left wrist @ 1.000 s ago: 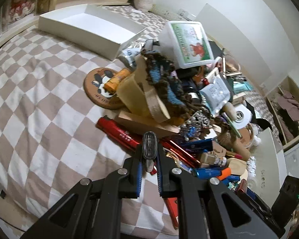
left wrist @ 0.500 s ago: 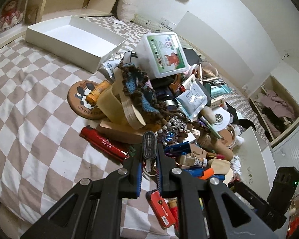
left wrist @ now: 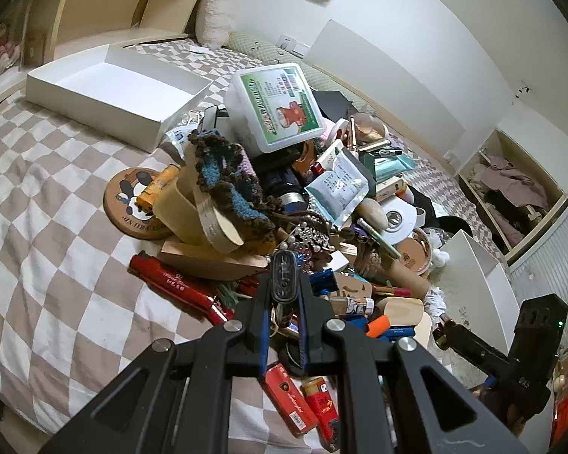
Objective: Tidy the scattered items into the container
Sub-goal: 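Grasp the red lighter with the right tool while the left tool holds the black can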
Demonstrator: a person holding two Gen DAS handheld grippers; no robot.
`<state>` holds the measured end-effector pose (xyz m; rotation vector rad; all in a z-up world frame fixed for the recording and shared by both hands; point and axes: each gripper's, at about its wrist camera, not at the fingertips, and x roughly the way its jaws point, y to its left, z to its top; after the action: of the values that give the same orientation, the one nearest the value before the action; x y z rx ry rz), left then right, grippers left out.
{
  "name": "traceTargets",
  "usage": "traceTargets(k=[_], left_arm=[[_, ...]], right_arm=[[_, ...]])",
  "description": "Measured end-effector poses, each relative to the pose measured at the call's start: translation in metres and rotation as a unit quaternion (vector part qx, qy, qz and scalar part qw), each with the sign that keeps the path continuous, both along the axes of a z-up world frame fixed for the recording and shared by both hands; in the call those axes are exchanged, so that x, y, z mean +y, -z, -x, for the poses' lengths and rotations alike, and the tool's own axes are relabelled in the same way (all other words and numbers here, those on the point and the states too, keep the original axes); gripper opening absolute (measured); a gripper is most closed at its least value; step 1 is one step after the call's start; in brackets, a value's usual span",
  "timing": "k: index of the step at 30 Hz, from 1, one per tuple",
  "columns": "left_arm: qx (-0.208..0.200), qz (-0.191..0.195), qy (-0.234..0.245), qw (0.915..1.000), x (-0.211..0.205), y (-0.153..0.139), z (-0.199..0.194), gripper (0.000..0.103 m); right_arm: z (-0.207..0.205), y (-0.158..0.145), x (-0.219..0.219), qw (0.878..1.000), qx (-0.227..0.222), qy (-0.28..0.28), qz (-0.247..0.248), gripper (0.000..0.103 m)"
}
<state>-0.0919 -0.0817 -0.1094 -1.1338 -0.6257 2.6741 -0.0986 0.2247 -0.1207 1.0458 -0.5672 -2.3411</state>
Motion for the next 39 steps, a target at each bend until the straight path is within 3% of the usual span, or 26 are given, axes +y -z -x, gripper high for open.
traceTargets(k=[6, 11, 16, 29, 32, 35, 39], left_arm=[[-0.002, -0.007, 0.017, 0.9998, 0.020, 0.005, 0.009, 0.012], [-0.002, -0.015, 0.043, 0.9990, 0.042, 0.009, 0.015, 0.012], [-0.008, -0.016, 0.058, 0.9982, 0.051, 0.017, 0.017, 0.012], [-0.006, -0.040, 0.066, 0.9970, 0.046, 0.025, 0.015, 0.012], [-0.005, -0.040, 0.066, 0.9970, 0.046, 0.025, 0.014, 0.012], [-0.005, -0.043, 0.066, 0.9969, 0.045, 0.026, 0.014, 0.012], [-0.005, -0.045, 0.065, 0.9969, 0.044, 0.026, 0.014, 0.012]], right_arm=[[0.005, 0.007, 0.001, 1.000, -0.017, 0.011, -0.023, 0.083], [0.011, 0.026, -0.011, 0.994, -0.044, 0.016, -0.100, 0.083], [0.014, 0.032, -0.020, 0.988, -0.040, 0.018, -0.145, 0.083], [0.019, 0.038, -0.027, 0.984, -0.042, 0.008, -0.173, 0.083], [0.017, 0.037, -0.031, 0.982, -0.032, 0.002, -0.186, 0.061], [0.020, 0.038, -0.028, 0.986, -0.041, -0.003, -0.163, 0.041], [0.023, 0.038, -0.026, 0.987, -0.045, -0.005, -0.151, 0.035]])
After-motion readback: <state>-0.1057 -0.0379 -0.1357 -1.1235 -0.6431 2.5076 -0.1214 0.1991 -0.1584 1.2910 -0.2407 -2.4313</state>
